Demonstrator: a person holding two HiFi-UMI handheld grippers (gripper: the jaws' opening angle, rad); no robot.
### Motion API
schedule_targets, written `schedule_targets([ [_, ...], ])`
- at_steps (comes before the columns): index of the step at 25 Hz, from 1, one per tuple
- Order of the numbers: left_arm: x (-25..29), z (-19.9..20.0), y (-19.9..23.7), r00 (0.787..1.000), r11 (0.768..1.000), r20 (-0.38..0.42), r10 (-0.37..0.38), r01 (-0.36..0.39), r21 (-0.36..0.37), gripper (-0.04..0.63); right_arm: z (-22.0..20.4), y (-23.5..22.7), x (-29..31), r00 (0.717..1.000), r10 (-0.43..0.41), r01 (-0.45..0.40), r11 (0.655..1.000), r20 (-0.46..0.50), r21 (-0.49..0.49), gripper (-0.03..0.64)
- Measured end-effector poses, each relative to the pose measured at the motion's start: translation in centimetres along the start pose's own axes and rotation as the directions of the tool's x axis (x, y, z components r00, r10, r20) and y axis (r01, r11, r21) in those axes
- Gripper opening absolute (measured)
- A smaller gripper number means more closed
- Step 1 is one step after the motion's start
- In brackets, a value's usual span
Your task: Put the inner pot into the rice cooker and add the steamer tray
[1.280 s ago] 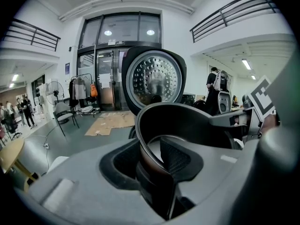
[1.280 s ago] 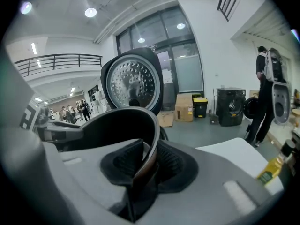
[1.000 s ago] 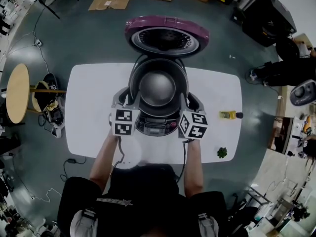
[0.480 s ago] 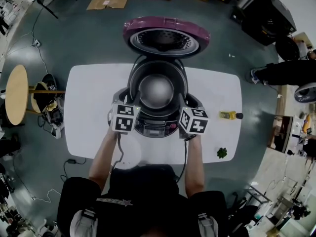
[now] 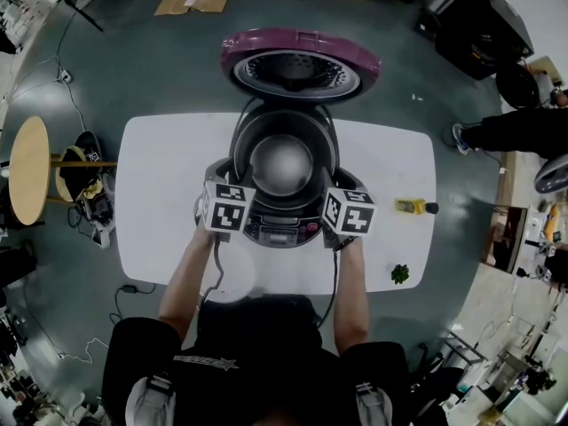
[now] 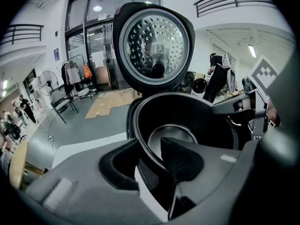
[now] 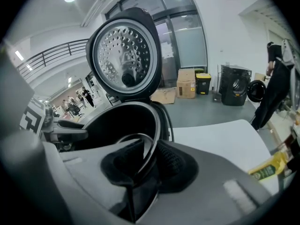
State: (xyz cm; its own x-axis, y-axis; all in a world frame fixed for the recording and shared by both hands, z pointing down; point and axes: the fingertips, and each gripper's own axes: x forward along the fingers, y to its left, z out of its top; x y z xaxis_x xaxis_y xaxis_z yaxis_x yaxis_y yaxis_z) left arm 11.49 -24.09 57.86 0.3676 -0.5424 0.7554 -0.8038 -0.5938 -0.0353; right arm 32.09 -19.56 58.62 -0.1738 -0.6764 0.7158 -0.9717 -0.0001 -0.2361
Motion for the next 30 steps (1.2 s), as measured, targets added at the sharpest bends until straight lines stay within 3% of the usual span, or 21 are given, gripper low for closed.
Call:
schedule_targets([
  [9,0.2,-0.3,0.2,0.999,1.000,-0.036,-0.002,0.002,0.007,0.155,0.1,0.2,0.2,1.000,-0.022,0.022,1.000,-0.016,-0.016,0.089],
  [13,0.2,-0.4,0.2,1.000,1.000,-0.025,-0.015,0.015,0.005,0.155,0.1,1.0,0.2,1.000,-0.005,0.005,0.999,-0.010,-0.034,0.161],
  [15,0.0,-0.4,0.1,1.000,1.000,-0.009,-0.012,0.012,0.013,0.158,0.2,0.9,-0.1,1.000,-0.005,0.006,0.999,0.010,-0.035,0.179],
  [17,-0.3,-0.1,0.1,1.000,1.000,0.021,0.007,-0.008,0.026,0.230,0.6,0.6,-0.5,0.999,-0.015,0.017,0.999,0.040,-0.044,0.187],
  [30,-3.9,1.6,-0.5,0.989,0.999,0.149,0.006,-0.013,0.041,0.235,1.9,1.7,-4.3,0.989,-0.035,0.046,0.996,0.141,-0.071,0.187],
])
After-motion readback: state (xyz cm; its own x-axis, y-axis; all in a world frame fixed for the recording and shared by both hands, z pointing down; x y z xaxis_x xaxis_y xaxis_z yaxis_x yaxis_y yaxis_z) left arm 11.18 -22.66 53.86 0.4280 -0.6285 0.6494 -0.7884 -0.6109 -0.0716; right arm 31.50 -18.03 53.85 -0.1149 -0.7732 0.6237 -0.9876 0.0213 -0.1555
